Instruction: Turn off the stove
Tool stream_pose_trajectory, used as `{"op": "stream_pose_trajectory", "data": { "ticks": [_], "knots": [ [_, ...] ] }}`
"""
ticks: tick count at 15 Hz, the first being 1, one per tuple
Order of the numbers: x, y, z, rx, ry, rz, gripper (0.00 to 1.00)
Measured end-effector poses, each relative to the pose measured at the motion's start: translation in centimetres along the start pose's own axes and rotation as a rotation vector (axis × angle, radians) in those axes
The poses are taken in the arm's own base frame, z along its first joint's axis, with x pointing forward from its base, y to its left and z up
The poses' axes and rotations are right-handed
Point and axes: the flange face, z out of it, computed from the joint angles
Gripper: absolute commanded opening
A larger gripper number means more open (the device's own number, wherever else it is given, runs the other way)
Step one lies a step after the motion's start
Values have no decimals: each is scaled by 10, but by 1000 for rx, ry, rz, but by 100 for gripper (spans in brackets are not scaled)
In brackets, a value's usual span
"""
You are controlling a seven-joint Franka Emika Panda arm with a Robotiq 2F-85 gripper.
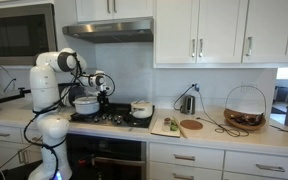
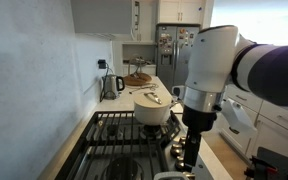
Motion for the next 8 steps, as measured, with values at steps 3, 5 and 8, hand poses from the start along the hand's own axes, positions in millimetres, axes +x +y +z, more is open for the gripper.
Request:
{"op": "stream_pose_trajectory", "data": {
  "ticks": [3,5,8],
  "knots": [
    [-12,-3,-33,-29,3,17,100],
    [-20,-4,-49,-47,0,29,100],
    [-29,-5,-68,-72,-3,54,100]
  ]
}}
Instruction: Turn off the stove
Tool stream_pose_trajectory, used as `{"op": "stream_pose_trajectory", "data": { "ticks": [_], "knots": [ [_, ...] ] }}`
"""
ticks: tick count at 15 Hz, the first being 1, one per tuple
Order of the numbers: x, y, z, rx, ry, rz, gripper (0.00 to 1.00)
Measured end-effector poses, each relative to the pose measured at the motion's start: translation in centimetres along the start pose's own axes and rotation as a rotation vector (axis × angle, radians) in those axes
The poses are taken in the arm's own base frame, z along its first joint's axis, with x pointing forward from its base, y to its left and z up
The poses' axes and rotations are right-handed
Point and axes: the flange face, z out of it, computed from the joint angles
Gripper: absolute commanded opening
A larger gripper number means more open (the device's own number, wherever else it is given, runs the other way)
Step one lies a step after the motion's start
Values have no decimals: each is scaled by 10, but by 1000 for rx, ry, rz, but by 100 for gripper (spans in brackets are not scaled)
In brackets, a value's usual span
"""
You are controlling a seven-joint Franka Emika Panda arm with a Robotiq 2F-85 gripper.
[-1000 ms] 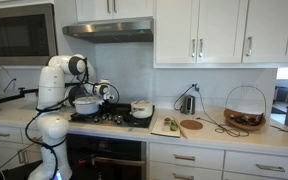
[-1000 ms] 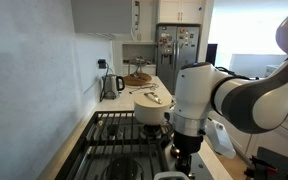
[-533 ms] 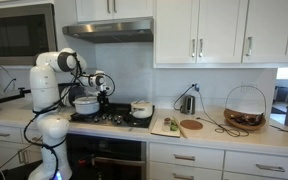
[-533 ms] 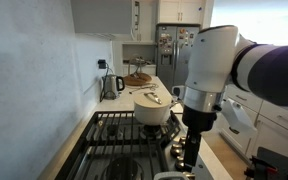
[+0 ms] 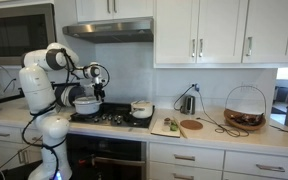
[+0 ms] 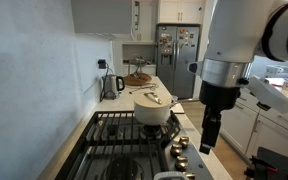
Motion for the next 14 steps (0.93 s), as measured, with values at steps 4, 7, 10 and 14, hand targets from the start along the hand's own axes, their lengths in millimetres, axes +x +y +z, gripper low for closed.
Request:
{"op": "stream_pose_trajectory", "data": {
  "ticks": [4,7,10,14],
  "knots": [
    [-8,3,-20,-13,24,34,100],
    [-10,2,-21,-13,28,32,100],
    [-9,2,-18,-14,21,32,100],
    [-9,2,-18,-14,21,32,100]
  ]
}}
